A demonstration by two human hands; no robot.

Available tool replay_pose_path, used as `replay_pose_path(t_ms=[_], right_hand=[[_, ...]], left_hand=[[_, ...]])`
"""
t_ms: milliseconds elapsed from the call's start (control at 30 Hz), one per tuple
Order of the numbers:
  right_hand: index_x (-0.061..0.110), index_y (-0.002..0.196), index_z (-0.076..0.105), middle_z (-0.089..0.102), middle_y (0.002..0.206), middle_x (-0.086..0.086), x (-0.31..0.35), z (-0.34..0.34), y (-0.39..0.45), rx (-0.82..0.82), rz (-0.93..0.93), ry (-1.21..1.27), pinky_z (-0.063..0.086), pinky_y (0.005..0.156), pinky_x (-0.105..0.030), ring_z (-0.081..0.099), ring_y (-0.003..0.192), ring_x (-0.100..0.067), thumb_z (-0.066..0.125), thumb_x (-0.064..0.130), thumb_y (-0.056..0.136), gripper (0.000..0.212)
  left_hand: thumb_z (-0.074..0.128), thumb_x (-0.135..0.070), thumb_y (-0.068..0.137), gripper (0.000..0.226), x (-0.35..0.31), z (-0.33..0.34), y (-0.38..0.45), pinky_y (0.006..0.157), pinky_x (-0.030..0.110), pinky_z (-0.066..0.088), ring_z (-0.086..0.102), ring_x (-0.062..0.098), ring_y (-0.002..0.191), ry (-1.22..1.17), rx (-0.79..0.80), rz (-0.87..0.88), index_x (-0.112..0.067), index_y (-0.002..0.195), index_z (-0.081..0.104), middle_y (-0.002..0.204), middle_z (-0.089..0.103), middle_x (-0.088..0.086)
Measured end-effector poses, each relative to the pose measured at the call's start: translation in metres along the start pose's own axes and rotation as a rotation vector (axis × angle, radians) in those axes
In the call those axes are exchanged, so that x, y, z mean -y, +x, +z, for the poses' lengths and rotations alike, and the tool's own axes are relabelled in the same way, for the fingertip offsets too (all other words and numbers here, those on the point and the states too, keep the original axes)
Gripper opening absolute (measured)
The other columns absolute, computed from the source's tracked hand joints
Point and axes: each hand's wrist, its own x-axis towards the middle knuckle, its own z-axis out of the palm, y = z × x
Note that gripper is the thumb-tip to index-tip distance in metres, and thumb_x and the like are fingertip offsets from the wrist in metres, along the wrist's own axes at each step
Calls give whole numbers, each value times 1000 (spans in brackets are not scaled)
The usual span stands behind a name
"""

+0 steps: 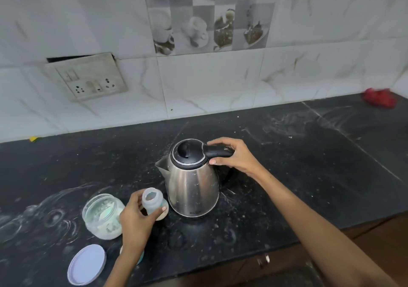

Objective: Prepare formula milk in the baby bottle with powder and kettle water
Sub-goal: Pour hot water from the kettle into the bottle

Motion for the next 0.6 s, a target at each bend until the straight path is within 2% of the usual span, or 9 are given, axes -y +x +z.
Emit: replay_pose_path(t_ms=[67, 133, 233, 300, 433, 533, 600], right_hand=[[3, 120, 67, 72, 107, -4, 0, 1, -5, -12, -19, 24, 46, 68, -6, 66, 76, 8, 85, -1, 67, 56], [4, 119, 68, 73, 108, -6, -2, 2, -11, -34, -27, 51, 47, 67, -5, 67, 75, 8, 85, -1, 66, 57], [13, 108, 73, 77, 101, -1, -3, 3, -18, -103, -46, 104, 53, 81, -20, 72, 94, -11, 89, 4, 60, 52], [13, 104, 75, 78, 97, -1, 3, 0, -20, -137, -59, 95, 54, 83, -23, 73, 94, -16, 91, 5, 57, 50], [10, 102, 76, 78, 94, 0, 22, -9, -22, -122, -68, 40, 53, 79, -18, 74, 89, -12, 93, 8, 54, 51], [15, 100, 77, 78, 92, 4, 36, -14, -22, -95, -61, -12, 53, 79, -17, 74, 88, -9, 94, 15, 52, 51], [18, 99, 78, 78, 92, 7, 46, -15, -20, -72, -71, -78, 53, 80, -15, 73, 87, -6, 95, 19, 51, 51]], left_hand=[[88, -3, 59, 55, 0, 1, 4, 74, 9, 47, 63, 7, 89, 3, 6, 4, -19, 103, 60, 96, 67, -8], [88, -4, 59, 57, -1, 2, 7, 74, 12, 48, 62, 5, 90, 10, 13, 8, -19, 105, 59, 97, 66, -10], [88, -3, 59, 57, -2, 4, 12, 74, 12, 48, 62, 3, 90, 4, 24, 5, -18, 106, 59, 96, 65, -14], [88, -2, 59, 56, -2, 6, 16, 75, 4, 46, 63, -1, 89, 1, 41, 10, -18, 104, 60, 96, 65, -15], [87, -1, 59, 56, -3, 11, 19, 74, 1, 44, 59, -16, 89, 9, 79, 19, -28, 99, 59, 95, 66, -17], [88, -2, 59, 59, -3, 13, 20, 76, 4, 45, 60, -13, 90, 4, 103, 21, -37, 96, 57, 93, 69, -17], [88, -2, 58, 58, -2, 14, 20, 79, 10, 48, 62, -8, 92, 7, 120, 36, -31, 100, 60, 97, 69, -16]])
